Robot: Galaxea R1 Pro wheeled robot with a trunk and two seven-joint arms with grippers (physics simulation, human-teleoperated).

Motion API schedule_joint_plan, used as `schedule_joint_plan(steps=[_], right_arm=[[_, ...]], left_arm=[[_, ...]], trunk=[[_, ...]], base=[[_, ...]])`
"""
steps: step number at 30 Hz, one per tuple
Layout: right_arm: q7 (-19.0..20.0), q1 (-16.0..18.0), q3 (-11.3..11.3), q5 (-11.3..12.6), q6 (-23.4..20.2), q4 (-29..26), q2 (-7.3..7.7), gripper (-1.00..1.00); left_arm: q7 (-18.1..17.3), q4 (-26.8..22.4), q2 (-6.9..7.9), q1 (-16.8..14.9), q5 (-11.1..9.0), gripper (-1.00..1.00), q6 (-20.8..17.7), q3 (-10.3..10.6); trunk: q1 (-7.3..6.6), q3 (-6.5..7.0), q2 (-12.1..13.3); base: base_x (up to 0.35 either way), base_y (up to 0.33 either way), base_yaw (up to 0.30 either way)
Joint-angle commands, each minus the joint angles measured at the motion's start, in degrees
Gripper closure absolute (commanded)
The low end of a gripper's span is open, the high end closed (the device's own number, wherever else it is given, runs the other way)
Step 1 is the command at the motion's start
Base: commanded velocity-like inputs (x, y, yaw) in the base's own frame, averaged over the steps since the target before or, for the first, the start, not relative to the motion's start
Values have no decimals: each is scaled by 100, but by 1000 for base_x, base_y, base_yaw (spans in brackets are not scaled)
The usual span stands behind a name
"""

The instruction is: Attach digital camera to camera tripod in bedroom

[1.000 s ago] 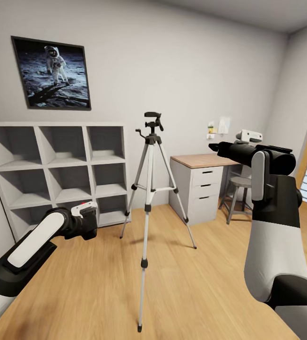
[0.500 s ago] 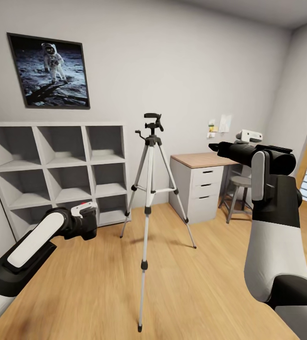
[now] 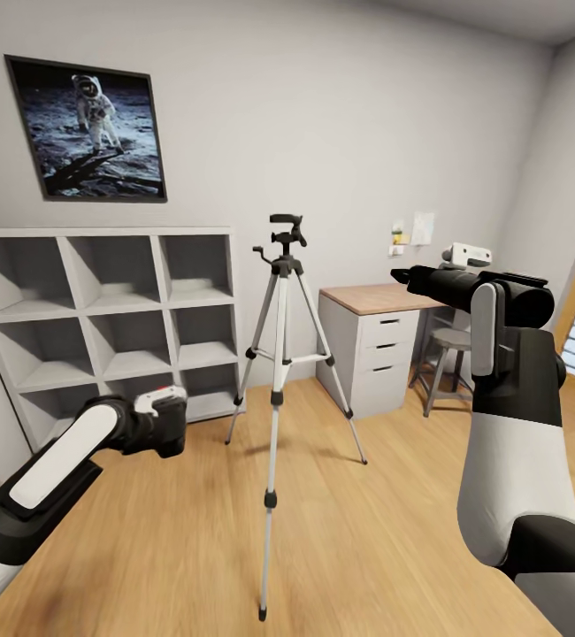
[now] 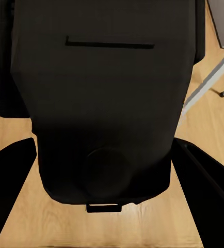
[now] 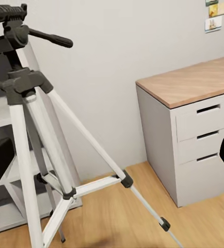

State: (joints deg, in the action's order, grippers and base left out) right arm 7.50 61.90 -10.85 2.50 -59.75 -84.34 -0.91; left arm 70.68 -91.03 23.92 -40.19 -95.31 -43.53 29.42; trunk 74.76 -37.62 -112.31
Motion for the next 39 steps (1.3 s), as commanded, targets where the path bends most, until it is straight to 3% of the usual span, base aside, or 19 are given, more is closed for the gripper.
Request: schedule_joint_plan(steps=[1,5,10,11,19,24,32,39], right_arm=[[6,6,-14,22,-25,-3,-5,-100],[6,6,-14,22,-25,-3,-5,-100],[6,6,-14,20,-25,-3,-5,-100],[6,6,-14,20,-25,-3,-5,-100],[6,6,-14,21,-25,-3,-5,-100],[11,3,-14,21,-25,0,-5,-100],[10,-56,-17,21,-25,4,-5,-100],[7,-126,-21,22,-25,5,-5,-100]], left_arm=[[-96,-1,14,12,-16,100,-120,-7],[-568,41,74,82,3,100,-288,-87],[-1303,171,263,179,20,100,-412,-186],[-1303,171,263,179,20,100,-412,-186],[-2357,460,514,243,38,100,-460,-225],[-2799,667,600,283,44,100,-467,-234],[-3187,1006,659,331,48,100,-468,-240],[-3288,1118,671,342,51,100,-465,-237]], trunk=[[-23,3,38],[-111,39,198],[-221,85,399],[-243,94,439],[-419,167,760],[-529,215,960],[-704,331,1281],[-858,452,1562]], base=[[0,0,0],[0,0,0],[0,0,0],[0,0,0],[0,0,0],[0,0,0],[0,0,0],[0,0,0]])
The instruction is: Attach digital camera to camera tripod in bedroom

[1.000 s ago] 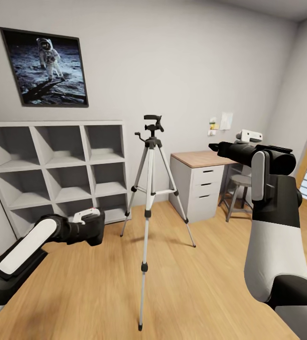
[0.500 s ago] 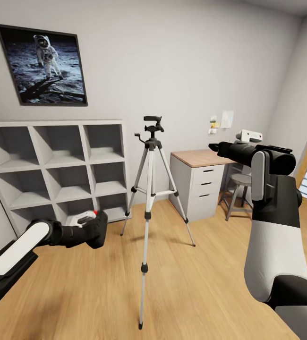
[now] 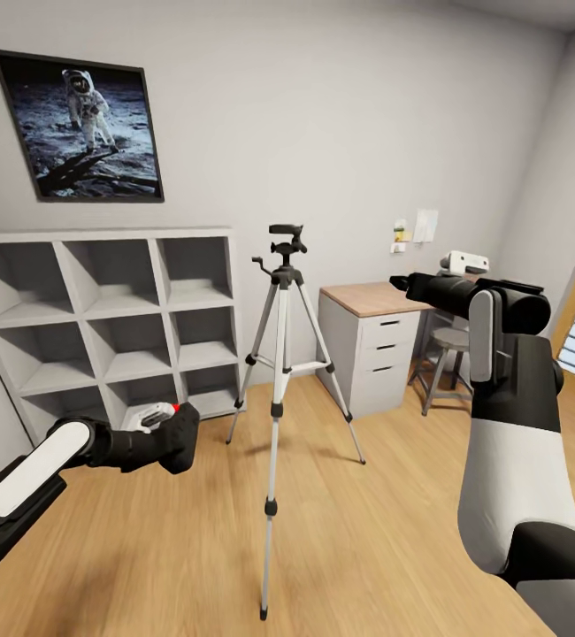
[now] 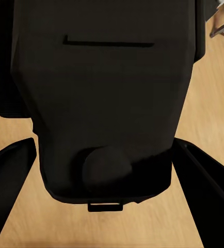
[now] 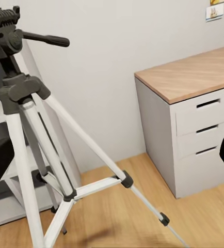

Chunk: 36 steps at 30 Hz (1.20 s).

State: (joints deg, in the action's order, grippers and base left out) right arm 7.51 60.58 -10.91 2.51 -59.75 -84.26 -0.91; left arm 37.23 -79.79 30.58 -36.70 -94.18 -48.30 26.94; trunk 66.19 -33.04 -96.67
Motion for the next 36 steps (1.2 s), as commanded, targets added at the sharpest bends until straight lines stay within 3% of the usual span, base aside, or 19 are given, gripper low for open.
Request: schedule_joint_plan(steps=[1,36], right_arm=[[6,-3,-15,22,-25,-3,-2,-100],[-5,1,-20,3,-25,-30,43,-100]], left_arm=[[44,9,6,-6,-62,100,13,11],[73,42,-6,-9,-57,100,14,14]], trunk=[[-23,12,38],[-792,639,1442]], base=[[0,0,0],[0,0,0]])
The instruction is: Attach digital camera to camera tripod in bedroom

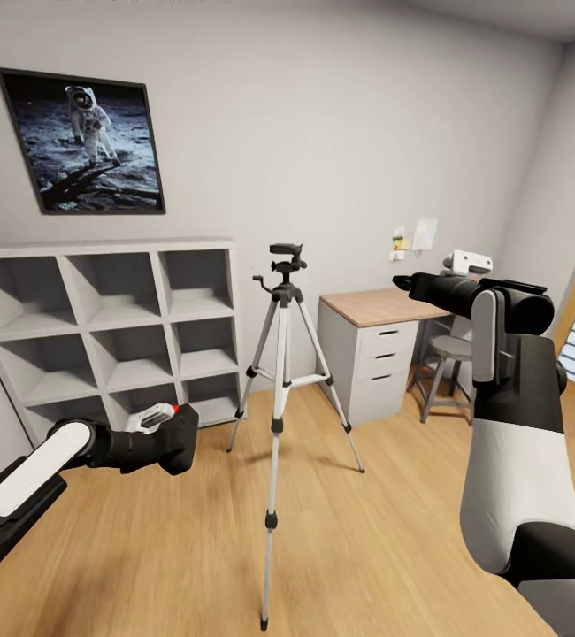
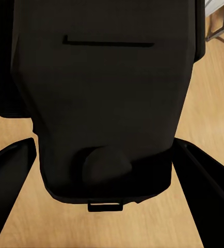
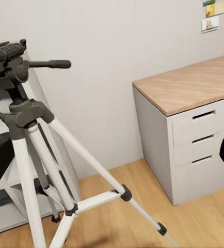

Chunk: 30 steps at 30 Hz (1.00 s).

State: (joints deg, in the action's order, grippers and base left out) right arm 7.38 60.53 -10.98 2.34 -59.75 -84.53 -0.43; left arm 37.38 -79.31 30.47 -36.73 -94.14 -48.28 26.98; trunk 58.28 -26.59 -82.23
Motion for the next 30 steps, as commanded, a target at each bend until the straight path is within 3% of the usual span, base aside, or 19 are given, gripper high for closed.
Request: schedule_joint_plan(steps=[1,12,24,29,30], right_arm=[[8,6,-13,19,-25,-3,-4,-100],[10,12,-12,18,-25,-17,-2,-100],[48,-1137,7,97,-25,-214,144,-100],[85,-1987,5,133,-25,-339,162,-100],[85,-1987,5,133,-25,-339,162,-100]], left_arm=[[58,-6,5,-7,-61,100,12,10],[60,-6,4,-8,-61,100,12,10],[70,-6,-2,-10,-61,100,29,5],[83,-6,-28,-10,-38,100,74,28],[83,-6,-28,-10,-38,100,74,28]], trunk=[[-23,12,38],[-264,209,479],[-528,424,960],[-638,514,1161],[-660,532,1201]], base=[[0,0,0],[0,0,0],[0,0,0],[0,0,0],[0,0,0]])
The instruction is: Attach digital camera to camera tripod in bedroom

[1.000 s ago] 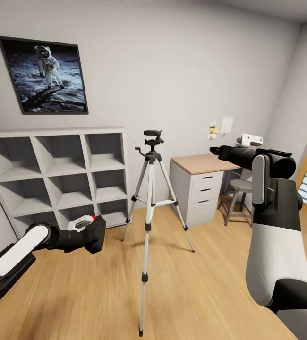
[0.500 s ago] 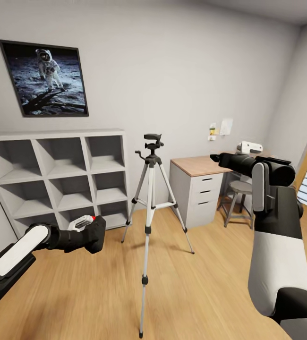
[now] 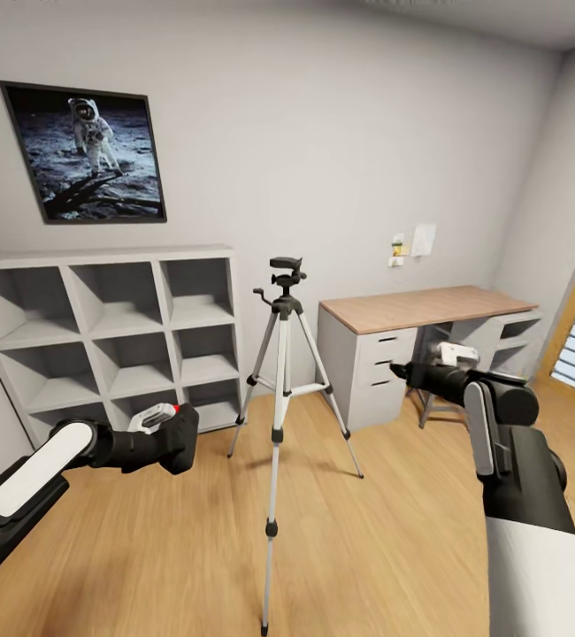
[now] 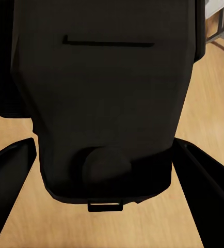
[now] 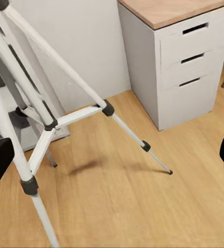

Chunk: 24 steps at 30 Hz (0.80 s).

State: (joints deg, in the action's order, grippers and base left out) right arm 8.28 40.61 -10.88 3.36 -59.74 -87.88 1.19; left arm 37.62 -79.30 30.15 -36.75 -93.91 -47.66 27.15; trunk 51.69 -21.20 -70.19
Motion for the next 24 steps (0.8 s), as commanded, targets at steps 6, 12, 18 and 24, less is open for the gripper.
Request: schedule_joint_plan(steps=[6,12,18,24], right_arm=[[278,-789,20,81,-26,-146,10,-100],[813,-1175,8,68,-26,-270,24,-100],[1106,-1409,-24,56,173,-421,33,-100],[1182,-1460,-70,54,262,-458,53,-100]], left_arm=[[58,-61,-22,31,223,100,42,37],[58,-103,-124,284,422,100,104,31],[62,-119,-217,604,648,100,468,17],[16,-125,-263,928,1151,100,872,40]], trunk=[[-132,101,237],[-264,209,478],[-396,316,719],[-527,424,959]], base=[[0,0,0],[0,0,0],[0,0,0],[0,0,0]])
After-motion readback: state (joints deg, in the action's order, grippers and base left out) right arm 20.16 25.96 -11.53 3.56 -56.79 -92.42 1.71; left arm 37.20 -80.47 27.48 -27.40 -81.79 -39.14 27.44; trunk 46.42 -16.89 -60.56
